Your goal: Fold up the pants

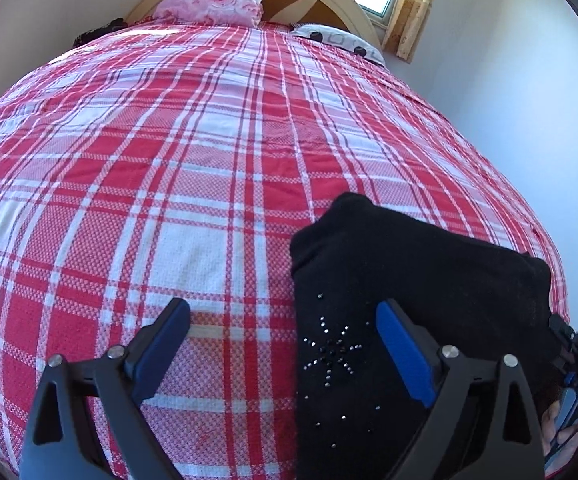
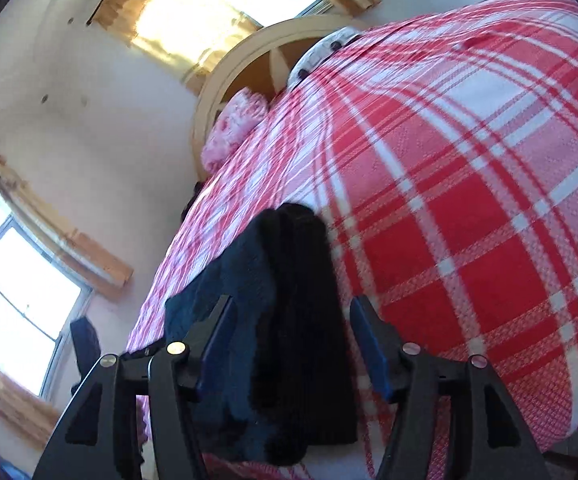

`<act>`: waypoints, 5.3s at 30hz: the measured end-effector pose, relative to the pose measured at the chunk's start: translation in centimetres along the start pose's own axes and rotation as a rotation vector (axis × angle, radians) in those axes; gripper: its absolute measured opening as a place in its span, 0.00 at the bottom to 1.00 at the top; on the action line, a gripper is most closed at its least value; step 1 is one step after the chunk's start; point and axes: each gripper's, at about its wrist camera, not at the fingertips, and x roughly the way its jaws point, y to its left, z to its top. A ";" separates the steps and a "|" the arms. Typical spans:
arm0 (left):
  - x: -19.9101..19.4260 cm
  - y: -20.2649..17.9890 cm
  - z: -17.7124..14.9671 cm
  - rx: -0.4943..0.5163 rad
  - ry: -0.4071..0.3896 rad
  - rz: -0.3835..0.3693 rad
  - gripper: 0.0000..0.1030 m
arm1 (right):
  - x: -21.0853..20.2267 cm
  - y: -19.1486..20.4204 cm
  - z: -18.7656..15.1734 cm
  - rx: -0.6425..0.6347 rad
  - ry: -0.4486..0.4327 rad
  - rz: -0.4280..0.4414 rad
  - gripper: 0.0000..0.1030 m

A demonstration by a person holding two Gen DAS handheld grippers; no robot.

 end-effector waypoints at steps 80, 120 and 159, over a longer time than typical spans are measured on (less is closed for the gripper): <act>1.2 6.9 1.6 -0.184 0.014 -0.222 0.24 | 12.8 11.4 0.7 -0.239 0.174 0.002 0.32; -1.2 28.5 11.8 -0.203 -0.163 0.548 0.74 | 48.1 28.8 1.2 -0.324 0.494 0.228 0.40; -2.2 24.7 8.5 -0.195 -0.138 0.639 0.84 | 42.5 35.5 -3.1 -0.789 0.377 -0.009 0.24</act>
